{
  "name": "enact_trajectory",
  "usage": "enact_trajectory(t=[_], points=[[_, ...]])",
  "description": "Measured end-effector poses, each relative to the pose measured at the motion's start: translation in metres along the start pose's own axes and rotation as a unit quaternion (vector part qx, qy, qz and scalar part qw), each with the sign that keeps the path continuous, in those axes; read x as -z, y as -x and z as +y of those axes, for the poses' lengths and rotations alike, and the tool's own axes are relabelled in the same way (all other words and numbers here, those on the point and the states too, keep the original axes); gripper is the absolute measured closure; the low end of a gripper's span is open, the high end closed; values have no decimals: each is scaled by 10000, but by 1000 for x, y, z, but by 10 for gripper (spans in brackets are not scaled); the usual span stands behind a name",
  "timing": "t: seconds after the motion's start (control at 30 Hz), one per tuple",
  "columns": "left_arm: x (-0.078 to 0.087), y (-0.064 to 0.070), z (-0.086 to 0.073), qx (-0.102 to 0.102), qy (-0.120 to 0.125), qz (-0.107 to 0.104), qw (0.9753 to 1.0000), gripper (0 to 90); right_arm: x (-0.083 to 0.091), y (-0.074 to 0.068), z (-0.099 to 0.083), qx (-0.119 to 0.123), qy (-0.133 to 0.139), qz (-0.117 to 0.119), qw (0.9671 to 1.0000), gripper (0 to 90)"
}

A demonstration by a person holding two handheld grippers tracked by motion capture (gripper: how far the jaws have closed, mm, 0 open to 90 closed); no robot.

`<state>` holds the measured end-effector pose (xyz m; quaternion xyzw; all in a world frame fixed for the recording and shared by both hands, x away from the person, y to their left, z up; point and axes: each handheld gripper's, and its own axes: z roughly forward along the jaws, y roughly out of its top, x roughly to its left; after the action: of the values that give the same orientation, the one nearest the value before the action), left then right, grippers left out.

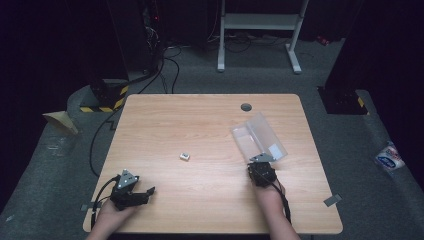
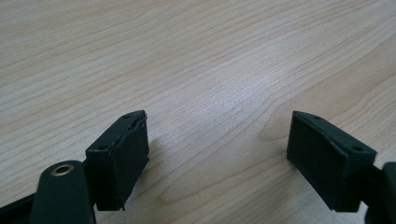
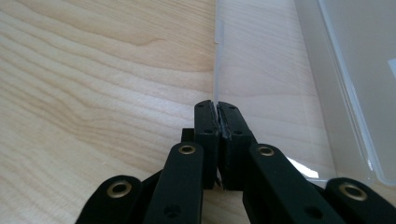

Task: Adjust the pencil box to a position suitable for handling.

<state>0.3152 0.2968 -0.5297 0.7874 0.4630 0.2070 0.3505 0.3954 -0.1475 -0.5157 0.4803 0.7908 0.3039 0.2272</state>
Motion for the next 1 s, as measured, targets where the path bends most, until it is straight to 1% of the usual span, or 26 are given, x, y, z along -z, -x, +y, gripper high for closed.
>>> enact_trajectory(t=[0.07, 0.17, 0.2, 0.23, 0.27, 0.3, 0.37, 0.4, 0.43, 0.47, 0.5, 0.53, 0.63, 0.67, 0.7, 0.8, 0.83, 0.93, 0.97, 1.0], points=[[0, 0, 0, 1, 0, 0, 10000, 209, 1, -2, -1, 2, -4, 19, 10000, 866], [0, 0, 0, 0, 0, 1, 10000, 209, 4, -6, -4, 71, 14, 76, 9999, 868], [0, 0, 0, 1, 0, 2, 10000, 209, 7, -10, -7, 106, 12, 126, 9999, 868], [0, 0, 0, 1, 0, 2, 10000, 209, 7, -10, -7, 106, 12, 126, 9999, 868], [0, 0, 0, 0, 0, 3, 10000, 209, 10, -15, -9, 220, 32, 186, 9996, 867], [0, 0, 0, -3, 3, 4, 10000, 209, 10, -15, -9, 220, 32, 186, 9996, 867], [0, 0, 0, -2, -1, 6, 10000, 209, 14, -21, -12, 269, 50, 270, 9993, 867], [0, 0, 0, -1, -2, 6, 10000, 209, 17, -27, -16, 341, 90, 378, 9987, 865], [0, 0, 0, -1, -2, 6, 10000, 209, 17, -27, -16, 341, 90, 378, 9987, 865], [0, 0, 0, 1, 0, 7, 10000, 209, 20, -33, -20, 417, 106, 508, 9978, 865], [0, 0, 0, 1, 0, 7, 10000, 209, 20, -33, -20, 417, 106, 508, 9978, 865], [0, 0, 0, 2, 1, 8, 10000, 209, 23, -40, -23, 507, 148, 614, 9967, 866], [0, 0, 0, 11, 1, 16, 10000, 211, 29, -51, -28, 617, 177, 753, 9951, 866], [0, 0, 0, 11, 1, 16, 10000, 211, 29, -51, -28, 617, 177, 753, 9951, 866], [0, 0, 0, 12, 4, 18, 10000, 211, 32, -57, -31, 711, 214, 834, 9937, 865], [0, 0, 0, 14, 5, 19, 10000, 211, 37, -63, -36, 715, 234, 949, 9926, 854], [0, 0, 0, 14, 7, 20, 10000, 211, 38, -64, -36, 694, 252, 973, 9925, 832], [0, 1, 0, 21, 3, 20, 10000, 211, 42, -63, -37, 622, 295, 997, 9926, 789], [0, 0, 0, 18, 2, 20, 10000, 212, 44, -62, -36, 562, 333, 1017, 9927, 768], [0, 0, 0, 19, 2, 21, 10000, 212, 47, -59, -36, 520, 433, 1036, 9923, 751]])
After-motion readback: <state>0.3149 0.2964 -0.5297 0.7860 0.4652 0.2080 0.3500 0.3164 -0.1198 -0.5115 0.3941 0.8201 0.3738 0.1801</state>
